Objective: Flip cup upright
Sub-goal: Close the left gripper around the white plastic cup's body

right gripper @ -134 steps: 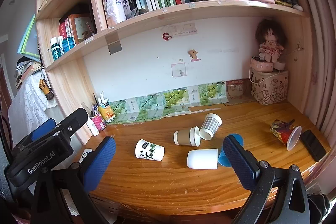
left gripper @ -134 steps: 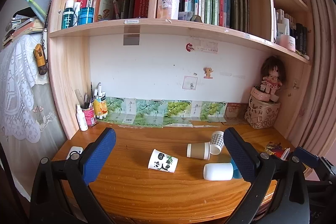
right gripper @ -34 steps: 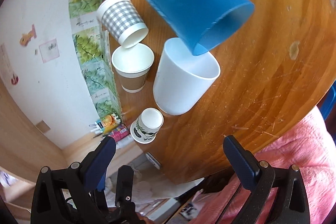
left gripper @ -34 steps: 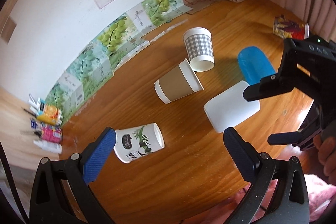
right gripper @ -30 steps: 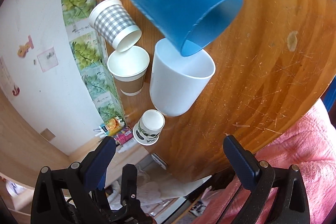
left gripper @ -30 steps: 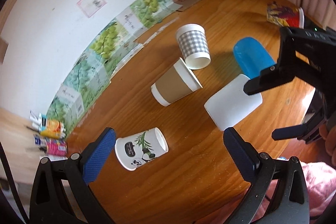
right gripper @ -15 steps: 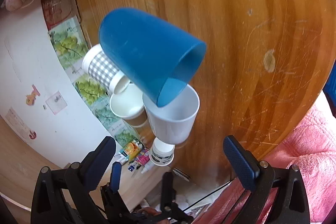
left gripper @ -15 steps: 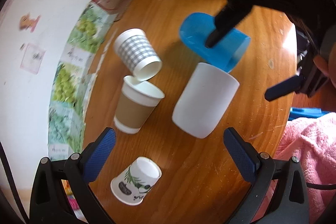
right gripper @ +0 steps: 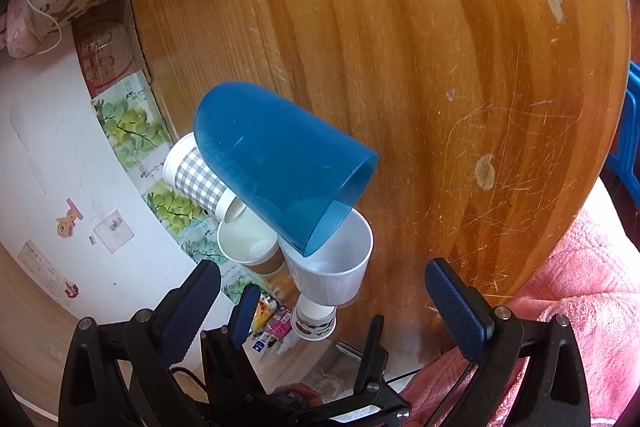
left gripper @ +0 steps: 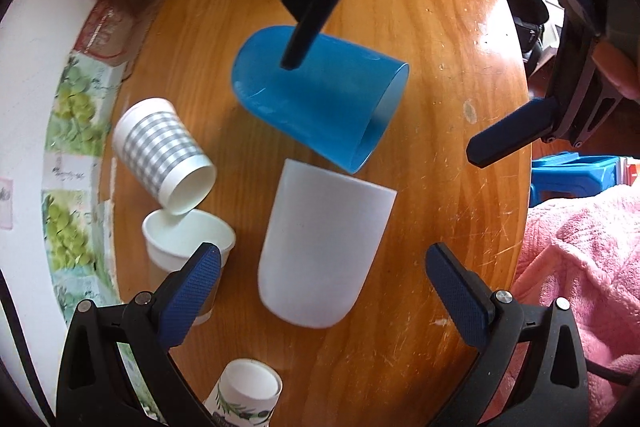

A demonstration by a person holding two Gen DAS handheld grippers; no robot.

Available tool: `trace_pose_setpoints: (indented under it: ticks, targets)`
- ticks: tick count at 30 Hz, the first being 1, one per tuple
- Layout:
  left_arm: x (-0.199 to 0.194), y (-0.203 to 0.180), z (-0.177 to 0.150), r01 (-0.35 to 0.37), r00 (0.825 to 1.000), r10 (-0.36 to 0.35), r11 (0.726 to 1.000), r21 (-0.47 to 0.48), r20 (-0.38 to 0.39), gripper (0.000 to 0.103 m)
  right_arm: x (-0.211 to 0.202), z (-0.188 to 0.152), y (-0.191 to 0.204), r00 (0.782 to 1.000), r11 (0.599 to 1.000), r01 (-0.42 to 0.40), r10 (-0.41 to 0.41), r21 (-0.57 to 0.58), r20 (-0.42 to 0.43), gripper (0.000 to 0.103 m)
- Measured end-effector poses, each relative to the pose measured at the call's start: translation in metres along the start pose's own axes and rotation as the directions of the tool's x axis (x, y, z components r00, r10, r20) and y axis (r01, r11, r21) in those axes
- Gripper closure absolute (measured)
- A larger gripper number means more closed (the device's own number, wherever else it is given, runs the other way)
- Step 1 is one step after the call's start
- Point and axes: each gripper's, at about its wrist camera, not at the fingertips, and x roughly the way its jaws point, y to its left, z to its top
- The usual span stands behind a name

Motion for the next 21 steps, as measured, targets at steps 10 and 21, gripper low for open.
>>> trace_pose_setpoints:
  ticks: [10,21]
  targets:
    - [0.037,0.008,0.023,0.108,0.989,-0.107,0.994,0.003,-0.104,0.001,-0.008,0.008,-0.002,0.998,0.999,0.024,-0.025,0.024,0.051,0.001]
    - [0.061,0.018,0.032,0.157,0.975,-0.157,0.988,-0.016,-0.158,0.009,-0.013,0.008,-0.001,0.996,0.999,0.031,-0.033,0.025,0.088,0.001]
